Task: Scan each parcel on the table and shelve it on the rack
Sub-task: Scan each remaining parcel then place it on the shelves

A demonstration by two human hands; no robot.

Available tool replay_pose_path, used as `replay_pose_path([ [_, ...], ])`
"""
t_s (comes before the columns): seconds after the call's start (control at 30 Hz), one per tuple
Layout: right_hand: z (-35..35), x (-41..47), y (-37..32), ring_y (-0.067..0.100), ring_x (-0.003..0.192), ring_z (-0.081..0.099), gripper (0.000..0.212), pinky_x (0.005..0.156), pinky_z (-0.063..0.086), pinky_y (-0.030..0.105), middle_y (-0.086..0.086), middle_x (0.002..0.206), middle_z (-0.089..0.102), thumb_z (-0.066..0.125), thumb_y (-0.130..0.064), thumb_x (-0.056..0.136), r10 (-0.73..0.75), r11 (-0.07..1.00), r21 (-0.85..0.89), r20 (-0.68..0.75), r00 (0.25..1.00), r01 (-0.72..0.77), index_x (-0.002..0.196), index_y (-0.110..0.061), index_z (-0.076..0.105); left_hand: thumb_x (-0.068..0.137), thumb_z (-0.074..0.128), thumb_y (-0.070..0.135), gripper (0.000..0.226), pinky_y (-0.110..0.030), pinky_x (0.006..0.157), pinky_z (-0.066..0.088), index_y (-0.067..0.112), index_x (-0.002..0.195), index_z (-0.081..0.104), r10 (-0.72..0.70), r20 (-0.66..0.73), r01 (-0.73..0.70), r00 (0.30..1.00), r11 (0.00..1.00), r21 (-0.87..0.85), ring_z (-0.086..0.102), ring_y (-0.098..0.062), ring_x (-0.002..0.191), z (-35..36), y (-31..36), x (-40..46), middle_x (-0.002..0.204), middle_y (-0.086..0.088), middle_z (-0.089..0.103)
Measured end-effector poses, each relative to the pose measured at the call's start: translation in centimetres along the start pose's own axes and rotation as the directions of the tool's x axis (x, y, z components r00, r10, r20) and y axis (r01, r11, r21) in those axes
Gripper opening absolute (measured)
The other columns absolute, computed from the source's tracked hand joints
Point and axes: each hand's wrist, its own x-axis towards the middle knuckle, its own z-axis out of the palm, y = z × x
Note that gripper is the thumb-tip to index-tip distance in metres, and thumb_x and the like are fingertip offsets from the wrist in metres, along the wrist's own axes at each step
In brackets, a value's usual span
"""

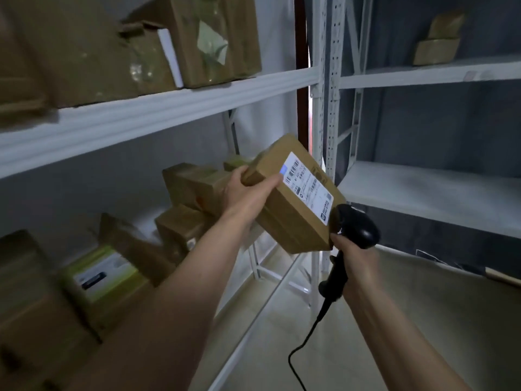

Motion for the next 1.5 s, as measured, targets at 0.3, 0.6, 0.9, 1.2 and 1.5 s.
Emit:
replay_pose_path([
  [0.3, 3.5, 14.2, -6.0, 0.023, 0.088, 0.067, 0.02, 0.086, 0.056, 0.04, 0.006, 0.093, 0.07, 0.073, -0.006, 0.081, -0.031, 0.999, -0.015, 0.159, 0.987, 0.034, 0.095, -0.018, 0.067, 0.066, 0.066, 0.074, 0.074, -0.03, 0.085, 0.037, 0.031, 0.125, 0.053, 0.053, -0.037, -0.044, 0.998, 0.978, 0.204, 0.046, -0.017, 0.106, 11.1, 4.5, 13.0, 0.127, 0.003, 0.036],
  [0.6, 7.5, 23.2, -5.6, 0.021, 0.086, 0.068, 0.026, 0.063, 0.055, 0.025, 0.008, 0.094, 0.07, 0.068, 0.001, 0.082, 0.07, 0.997, 0.017, 0.256, 0.964, -0.077, 0.106, -0.008, 0.066, 0.073, 0.073, 0.06, 0.08, -0.045, 0.108, 0.039, 0.03, 0.139, 0.039, 0.112, -0.059, -0.072, 0.992, 0.883, 0.464, 0.04, -0.031, 0.13, 13.5, 3.3, 22.2, 0.142, -0.005, 0.037],
  [0.9, 11.0, 27.7, -5.0, 0.024, 0.072, 0.061, 0.01, 0.073, 0.057, 0.029, 0.006, 0.077, 0.065, 0.069, 0.0, 0.083, 0.159, 0.987, -0.017, 0.299, 0.941, -0.162, 0.082, -0.009, 0.065, 0.08, 0.068, 0.054, 0.068, -0.04, 0.104, 0.038, 0.032, 0.136, 0.037, 0.13, -0.204, 0.01, 0.97, 0.822, 0.569, 0.044, -0.033, 0.126, 13.5, 0.8, 27.5, 0.137, -0.012, 0.038],
  [1.2, 13.0, 28.0, -3.3, 0.017, 0.057, 0.064, 0.01, 0.064, 0.058, 0.03, 0.004, 0.064, 0.065, 0.07, 0.0, 0.082, 0.2, 0.978, -0.025, 0.364, 0.909, -0.206, 0.088, -0.007, 0.066, 0.093, 0.046, 0.058, 0.065, -0.047, 0.113, 0.026, 0.037, 0.15, 0.023, 0.07, -0.155, 0.083, 0.985, 0.595, 0.799, 0.027, -0.036, 0.135, 11.8, -1.6, 30.2, 0.147, -0.016, 0.024],
  [1.5, 14.3, 27.2, -2.7, 0.017, 0.07, 0.06, 0.02, 0.061, 0.052, 0.026, 0.006, 0.085, 0.066, 0.072, -0.006, 0.082, 0.234, 0.971, -0.151, 0.425, 0.874, -0.187, 0.1, -0.011, 0.066, 0.09, 0.032, 0.072, 0.076, -0.053, 0.117, 0.013, 0.037, 0.154, 0.013, -0.212, -0.066, 0.169, 0.975, 0.517, 0.839, 0.008, -0.037, 0.146, 9.3, -4.0, 30.2, 0.162, -0.012, 0.005],
])
